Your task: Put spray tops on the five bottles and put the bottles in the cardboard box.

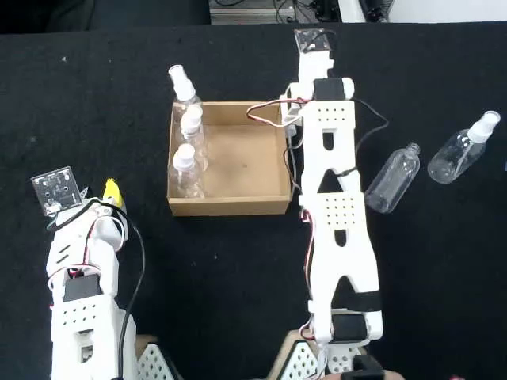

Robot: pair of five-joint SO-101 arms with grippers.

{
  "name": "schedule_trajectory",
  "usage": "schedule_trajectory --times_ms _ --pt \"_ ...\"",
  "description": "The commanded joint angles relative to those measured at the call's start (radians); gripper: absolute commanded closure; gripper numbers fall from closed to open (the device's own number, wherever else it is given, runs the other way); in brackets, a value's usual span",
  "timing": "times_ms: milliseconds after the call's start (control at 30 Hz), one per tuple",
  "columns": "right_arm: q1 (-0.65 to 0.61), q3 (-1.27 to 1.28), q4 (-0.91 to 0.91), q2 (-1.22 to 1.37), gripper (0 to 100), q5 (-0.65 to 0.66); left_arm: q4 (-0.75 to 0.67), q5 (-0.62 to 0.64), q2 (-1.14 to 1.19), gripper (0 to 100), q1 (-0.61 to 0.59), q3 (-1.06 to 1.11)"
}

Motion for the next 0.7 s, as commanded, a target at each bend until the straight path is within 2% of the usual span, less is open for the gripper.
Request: schedule_trajectory --times_ms 0,167,400,667 --pt "0.048 -0.047 -0.012 -0.013 81.4 -0.003 -0.025 -0.009 -0.017 87 -0.008 -0.010" --pt "0.058 -0.045 -0.002 -0.012 81.4 -0.021 -0.025 -0.009 -0.017 87 -0.008 -0.010" --pt "0.081 -0.044 0.055 -0.050 81.5 -0.405 -0.025 -0.009 -0.017 87 -0.008 -0.010" --pt "0.017 -0.044 0.071 -0.082 81.5 -0.431 -0.025 -0.009 -0.017 87 -0.008 -0.010"
